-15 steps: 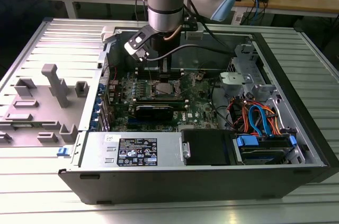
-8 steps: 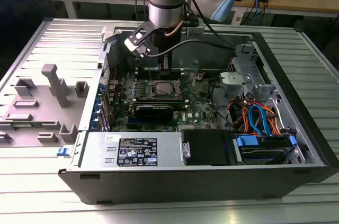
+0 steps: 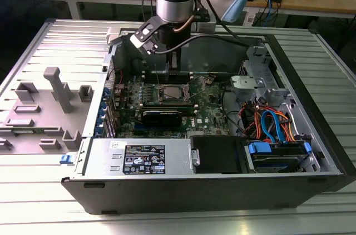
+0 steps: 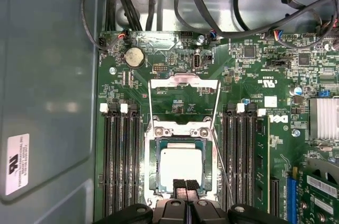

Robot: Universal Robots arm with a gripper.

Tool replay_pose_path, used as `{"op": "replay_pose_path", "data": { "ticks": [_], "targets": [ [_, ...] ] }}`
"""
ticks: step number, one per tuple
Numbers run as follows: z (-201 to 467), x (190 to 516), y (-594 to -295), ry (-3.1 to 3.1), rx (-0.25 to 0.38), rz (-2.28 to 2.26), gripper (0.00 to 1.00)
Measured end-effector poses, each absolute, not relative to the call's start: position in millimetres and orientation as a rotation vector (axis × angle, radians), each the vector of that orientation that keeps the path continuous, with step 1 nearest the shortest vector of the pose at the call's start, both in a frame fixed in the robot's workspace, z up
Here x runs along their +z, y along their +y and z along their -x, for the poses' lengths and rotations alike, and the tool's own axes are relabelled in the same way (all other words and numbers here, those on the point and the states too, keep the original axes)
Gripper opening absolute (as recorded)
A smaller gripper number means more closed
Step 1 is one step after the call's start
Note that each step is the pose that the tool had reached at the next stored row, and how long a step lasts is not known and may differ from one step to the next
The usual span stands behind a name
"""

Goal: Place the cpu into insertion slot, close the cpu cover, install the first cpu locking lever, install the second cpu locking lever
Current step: 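Close the cpu cover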

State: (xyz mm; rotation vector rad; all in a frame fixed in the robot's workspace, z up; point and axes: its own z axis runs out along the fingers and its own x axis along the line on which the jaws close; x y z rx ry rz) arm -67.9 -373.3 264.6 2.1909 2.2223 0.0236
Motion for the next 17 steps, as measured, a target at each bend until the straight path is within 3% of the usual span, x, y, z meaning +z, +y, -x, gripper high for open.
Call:
{"op": "replay_pose_path", "data": {
  "ticks": [17],
  "targets": [
    [56.5,271.3,-373.3,2.222,0.023,-2.191,0.11]
  ]
}}
